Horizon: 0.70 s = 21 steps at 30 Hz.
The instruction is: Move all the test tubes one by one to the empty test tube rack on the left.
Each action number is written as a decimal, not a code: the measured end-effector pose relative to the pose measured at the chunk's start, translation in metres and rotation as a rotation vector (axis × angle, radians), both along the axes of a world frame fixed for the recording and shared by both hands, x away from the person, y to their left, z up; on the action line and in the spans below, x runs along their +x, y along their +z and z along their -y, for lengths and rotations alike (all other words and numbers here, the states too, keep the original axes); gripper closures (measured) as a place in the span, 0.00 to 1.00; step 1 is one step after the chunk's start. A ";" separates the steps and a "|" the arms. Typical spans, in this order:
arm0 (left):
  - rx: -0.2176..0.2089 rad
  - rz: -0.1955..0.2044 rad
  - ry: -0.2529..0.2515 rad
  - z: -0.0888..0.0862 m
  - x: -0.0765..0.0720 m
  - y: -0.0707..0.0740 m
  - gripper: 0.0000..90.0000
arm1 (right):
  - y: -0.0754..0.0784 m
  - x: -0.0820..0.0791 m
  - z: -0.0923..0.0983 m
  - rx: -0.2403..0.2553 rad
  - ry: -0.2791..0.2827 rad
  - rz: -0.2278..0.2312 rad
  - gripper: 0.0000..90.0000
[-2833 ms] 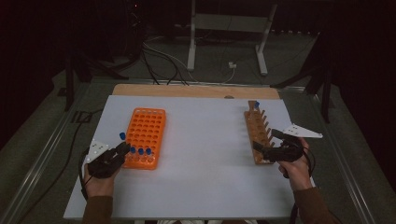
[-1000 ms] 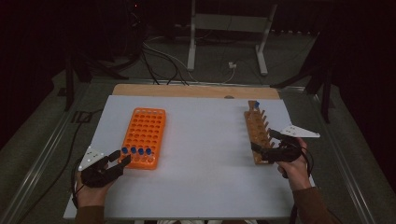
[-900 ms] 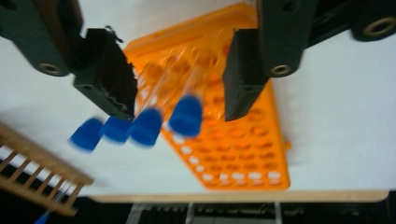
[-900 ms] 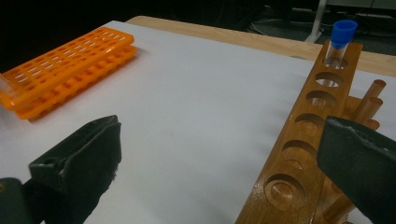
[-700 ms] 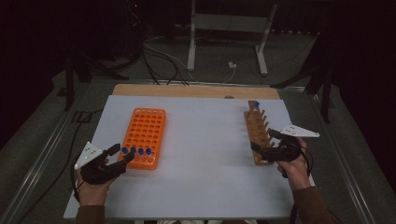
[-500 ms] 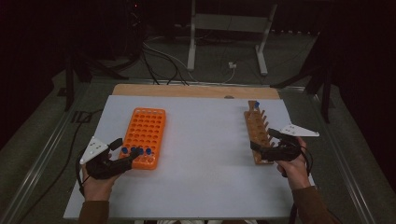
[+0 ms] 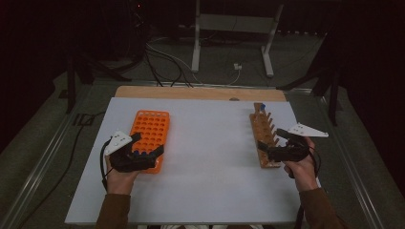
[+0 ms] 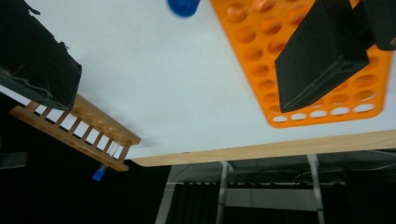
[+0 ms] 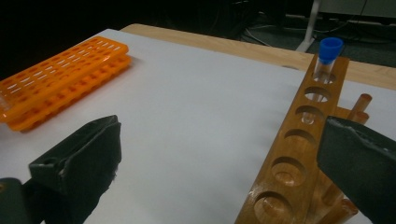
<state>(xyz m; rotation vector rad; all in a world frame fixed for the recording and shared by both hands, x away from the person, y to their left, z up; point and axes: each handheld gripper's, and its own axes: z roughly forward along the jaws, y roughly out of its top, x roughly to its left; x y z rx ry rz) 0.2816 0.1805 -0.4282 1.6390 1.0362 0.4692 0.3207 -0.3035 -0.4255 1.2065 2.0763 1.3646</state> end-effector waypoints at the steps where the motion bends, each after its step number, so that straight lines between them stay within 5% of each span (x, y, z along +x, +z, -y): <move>1: -0.001 0.000 -0.004 0.002 0.001 0.000 0.02 | 0.001 0.001 0.000 -0.003 -0.001 0.002 0.00; 21: -0.044 0.017 -0.052 0.012 0.001 -0.004 0.02 | 0.015 0.034 0.002 -0.011 -0.041 0.032 0.00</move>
